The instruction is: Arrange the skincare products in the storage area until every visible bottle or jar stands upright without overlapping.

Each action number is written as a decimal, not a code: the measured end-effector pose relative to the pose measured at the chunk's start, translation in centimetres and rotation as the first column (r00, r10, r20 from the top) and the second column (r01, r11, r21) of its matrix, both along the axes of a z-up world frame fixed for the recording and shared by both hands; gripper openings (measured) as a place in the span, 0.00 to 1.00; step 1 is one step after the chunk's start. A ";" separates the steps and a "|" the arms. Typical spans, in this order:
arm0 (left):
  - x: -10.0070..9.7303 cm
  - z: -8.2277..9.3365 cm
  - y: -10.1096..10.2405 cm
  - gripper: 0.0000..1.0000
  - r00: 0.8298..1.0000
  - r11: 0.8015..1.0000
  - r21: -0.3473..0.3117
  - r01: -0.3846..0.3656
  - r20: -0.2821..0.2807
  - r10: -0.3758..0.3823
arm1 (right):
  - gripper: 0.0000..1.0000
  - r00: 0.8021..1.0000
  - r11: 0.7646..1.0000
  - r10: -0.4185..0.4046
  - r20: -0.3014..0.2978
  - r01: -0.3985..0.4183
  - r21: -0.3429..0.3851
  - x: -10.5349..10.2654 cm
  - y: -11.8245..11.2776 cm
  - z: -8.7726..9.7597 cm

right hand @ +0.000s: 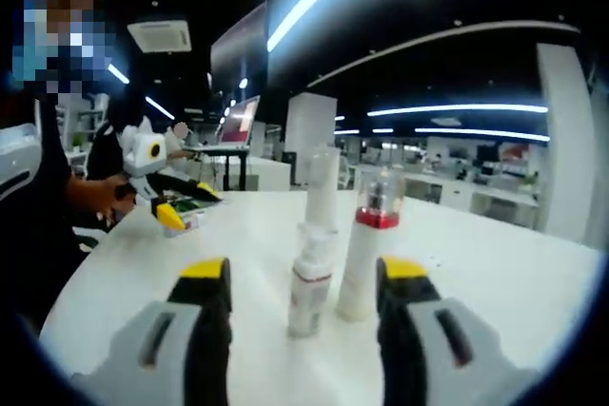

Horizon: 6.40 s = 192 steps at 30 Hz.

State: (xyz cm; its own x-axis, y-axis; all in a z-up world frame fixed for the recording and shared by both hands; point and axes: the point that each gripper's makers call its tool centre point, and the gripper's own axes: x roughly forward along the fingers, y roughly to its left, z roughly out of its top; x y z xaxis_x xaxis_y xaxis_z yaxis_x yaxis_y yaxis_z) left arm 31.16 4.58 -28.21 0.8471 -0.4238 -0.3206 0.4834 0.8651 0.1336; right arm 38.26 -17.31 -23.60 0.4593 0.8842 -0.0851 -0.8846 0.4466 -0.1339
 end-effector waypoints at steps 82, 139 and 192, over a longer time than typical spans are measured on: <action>-2.3 -6.6 14.6 0.27 0.908 0.967 0.141 -0.210 -0.339 0.247 | 0.25 0.924 0.929 0.371 -0.097 -0.370 0.028 -7.7 9.3 -2.3; -6.1 2.1 3.9 0.21 0.916 0.680 -0.681 0.273 -0.031 -0.399 | 0.31 0.795 0.820 0.518 -0.314 -0.358 0.447 -10.8 23.6 -0.6; -3.2 5.5 -1.0 0.23 0.841 0.723 -0.485 0.492 0.048 -0.540 | 0.16 0.899 0.899 0.433 -0.067 -0.426 0.097 -9.9 20.8 3.9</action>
State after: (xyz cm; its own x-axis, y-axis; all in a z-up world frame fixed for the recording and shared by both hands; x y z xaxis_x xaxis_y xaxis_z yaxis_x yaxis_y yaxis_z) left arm 27.99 3.59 -22.69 0.4308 -0.9018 -0.0338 0.8622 0.4224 -0.2796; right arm 28.37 3.45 -19.69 0.0273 0.9992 -0.0297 -0.9992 0.0264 -0.0308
